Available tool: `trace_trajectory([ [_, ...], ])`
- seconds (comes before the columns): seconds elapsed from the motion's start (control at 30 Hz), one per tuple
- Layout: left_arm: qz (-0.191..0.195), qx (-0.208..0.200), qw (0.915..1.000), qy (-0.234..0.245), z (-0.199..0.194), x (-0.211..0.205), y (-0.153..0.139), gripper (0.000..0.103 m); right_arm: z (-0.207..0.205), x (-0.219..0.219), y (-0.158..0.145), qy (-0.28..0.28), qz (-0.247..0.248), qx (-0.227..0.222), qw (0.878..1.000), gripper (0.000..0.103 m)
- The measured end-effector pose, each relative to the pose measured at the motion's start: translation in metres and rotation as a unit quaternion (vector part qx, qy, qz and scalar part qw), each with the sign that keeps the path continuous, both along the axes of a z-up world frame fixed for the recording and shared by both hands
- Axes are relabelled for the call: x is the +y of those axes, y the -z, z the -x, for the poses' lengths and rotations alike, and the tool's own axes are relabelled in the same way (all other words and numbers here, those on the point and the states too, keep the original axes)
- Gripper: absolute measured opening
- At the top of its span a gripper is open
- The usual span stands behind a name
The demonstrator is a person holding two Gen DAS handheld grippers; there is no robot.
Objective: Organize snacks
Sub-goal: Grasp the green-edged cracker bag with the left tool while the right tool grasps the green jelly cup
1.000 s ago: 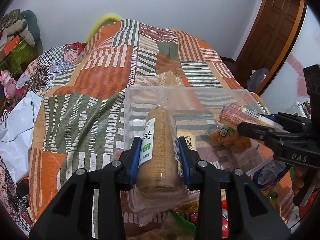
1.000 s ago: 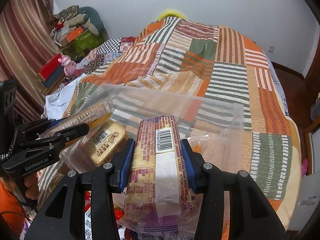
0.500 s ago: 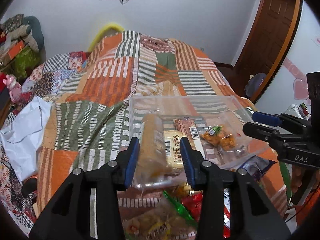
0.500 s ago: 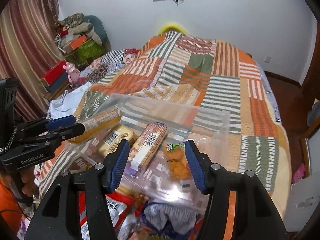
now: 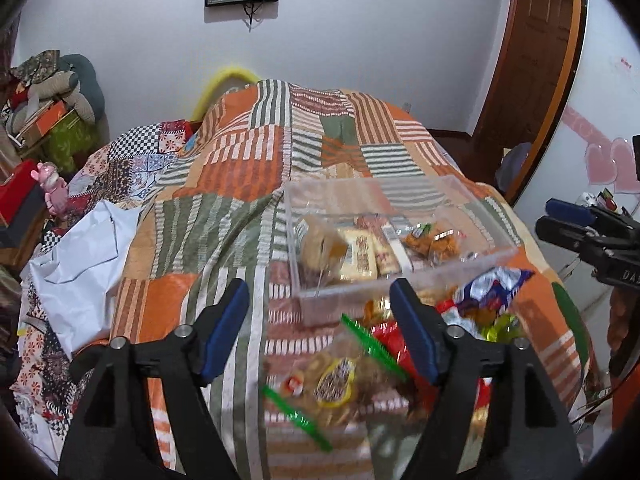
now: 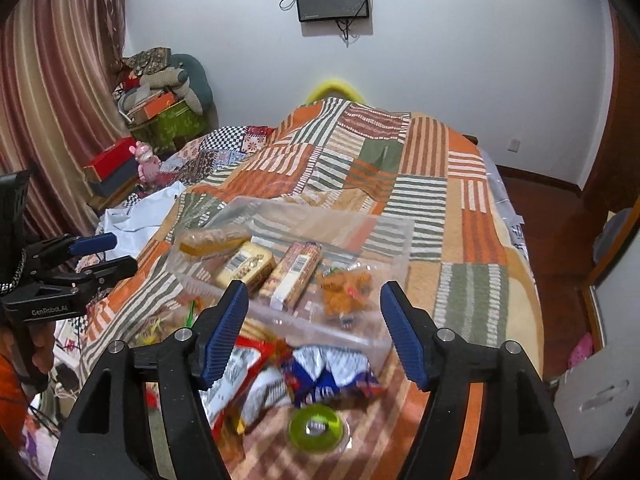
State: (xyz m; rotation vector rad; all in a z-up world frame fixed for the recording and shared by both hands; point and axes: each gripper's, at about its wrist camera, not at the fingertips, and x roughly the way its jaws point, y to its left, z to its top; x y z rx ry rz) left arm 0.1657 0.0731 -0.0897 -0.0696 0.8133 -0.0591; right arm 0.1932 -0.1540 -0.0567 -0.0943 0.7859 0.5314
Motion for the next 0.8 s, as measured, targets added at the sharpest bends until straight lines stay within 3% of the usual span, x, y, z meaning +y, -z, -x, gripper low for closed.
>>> trace_trajectory([
  [0.23,0.009,0.044,0.9990,-0.003,0.020,0.006,0.026,0.078,0.020,-0.012,0.016,0.014,0.007,0.011,1.000,0.069],
  [0.53,0.019,0.093,0.9954,0.008,0.031,0.001,0.064,0.079,0.032,-0.027,0.054,0.029,-0.009,0.072,0.997,0.070],
  [0.8,0.019,0.122,0.9923,0.010,0.017,-0.007,0.090,0.079,0.035,-0.033,0.080,0.039,-0.021,0.116,0.992,0.070],
])
